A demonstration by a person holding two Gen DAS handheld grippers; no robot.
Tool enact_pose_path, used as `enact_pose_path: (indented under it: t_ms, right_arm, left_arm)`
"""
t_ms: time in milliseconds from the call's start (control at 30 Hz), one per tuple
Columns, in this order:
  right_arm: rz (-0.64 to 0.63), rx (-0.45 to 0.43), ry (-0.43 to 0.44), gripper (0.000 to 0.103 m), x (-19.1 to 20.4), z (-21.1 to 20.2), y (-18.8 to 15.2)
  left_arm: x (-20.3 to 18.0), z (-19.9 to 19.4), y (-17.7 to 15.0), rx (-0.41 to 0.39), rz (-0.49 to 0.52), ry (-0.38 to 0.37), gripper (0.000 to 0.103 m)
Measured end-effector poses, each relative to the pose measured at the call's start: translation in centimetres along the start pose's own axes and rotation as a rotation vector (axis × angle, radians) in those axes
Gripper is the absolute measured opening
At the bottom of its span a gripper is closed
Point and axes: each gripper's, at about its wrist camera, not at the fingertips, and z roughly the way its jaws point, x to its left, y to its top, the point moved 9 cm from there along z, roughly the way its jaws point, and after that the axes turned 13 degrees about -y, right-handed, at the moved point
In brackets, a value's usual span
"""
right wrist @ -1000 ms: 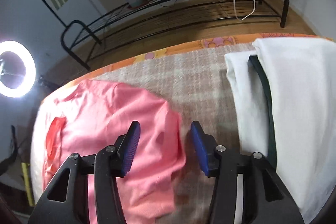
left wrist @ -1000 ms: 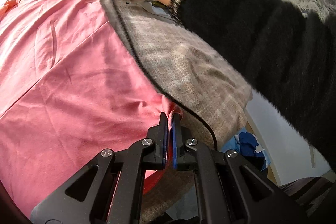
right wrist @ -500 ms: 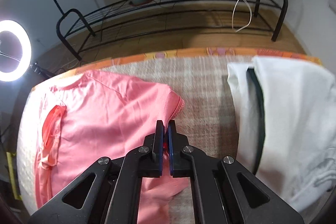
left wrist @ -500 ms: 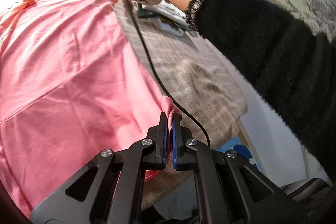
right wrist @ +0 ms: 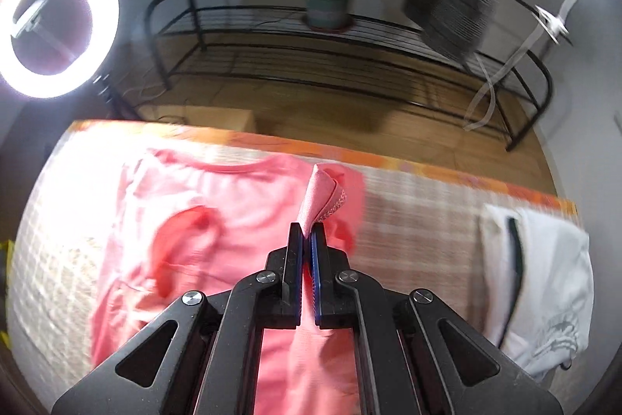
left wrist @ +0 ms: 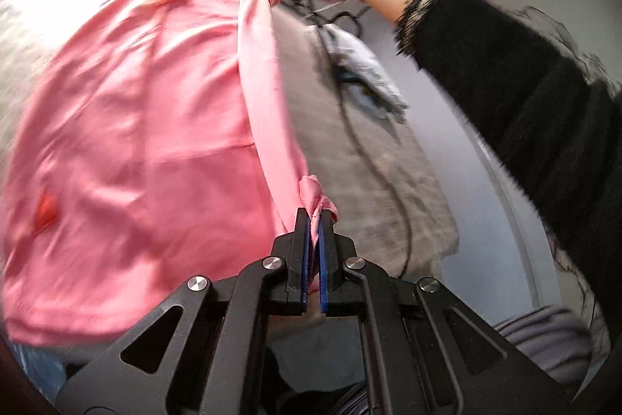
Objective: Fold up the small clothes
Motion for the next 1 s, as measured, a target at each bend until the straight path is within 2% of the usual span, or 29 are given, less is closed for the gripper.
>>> enact_pose_path:
  t_ms: [167,233,367,400,433,467,533,667,767,833,933,1000]
  right_arm:
    - [-0.057,0.025,0.013,0.003,5.8,1.9,-0.2]
    - [-0.06,0.037,0.032,0.003,7.7,2.6,-0.6]
    - [-0.023,0.041,0.227,0.007,9.5,1.9,-0.4]
    - [0.012,0.021,0.293,0.009,9.1,0.9,-0.1]
    - [0.037,0.006,0.331,0.015,8.7,0.2,0.1]
    - [0.08,-0.013,0.369,0.025,7.5,-0.7,0.4]
    - [0.163,-0.052,0.39,0.032,4.8,-2.2,0.5]
    - [0.274,-0.065,0.4,0.032,-0.5,-4.7,-2.0]
    - [0.277,-0.062,0.383,0.032,-2.9,-6.4,-5.2]
    - [0.261,-0.056,0.384,0.032,-3.3,-7.6,-7.6]
    - [0.222,-0.053,0.368,0.032,-2.9,-8.4,-10.4]
    - [0.236,-0.051,0.402,0.032,-2.5,-8.4,-11.1]
  left_arm:
    - [3.4,-1.0,-1.1,-0.002,-0.099,0.058,0.001]
    - [3.9,-1.3,-1.0,-0.012,-0.094,0.083,0.001]
    - [4.0,-1.6,-0.5,-0.016,-0.065,0.09,0.001]
    - [4.0,-1.7,-0.6,-0.015,-0.056,0.091,0.001]
    - [3.9,-1.9,-0.6,-0.013,-0.043,0.094,0.001]
    - [3.6,-1.9,-0.7,-0.011,-0.035,0.091,0.001]
    - [3.4,-2.1,-0.9,-0.005,-0.025,0.091,0.001]
    - [2.9,-3.5,-1.2,-0.001,0.013,0.09,0.002]
    - [2.5,-4.8,-2.0,-0.001,0.03,0.081,0.008]
    - [2.1,-5.9,-2.6,-0.007,0.028,0.077,0.016]
    - [1.8,-6.9,-2.7,-0.002,0.013,0.059,0.017]
    - [1.3,-8.3,-2.4,-0.027,0.031,0.069,0.017]
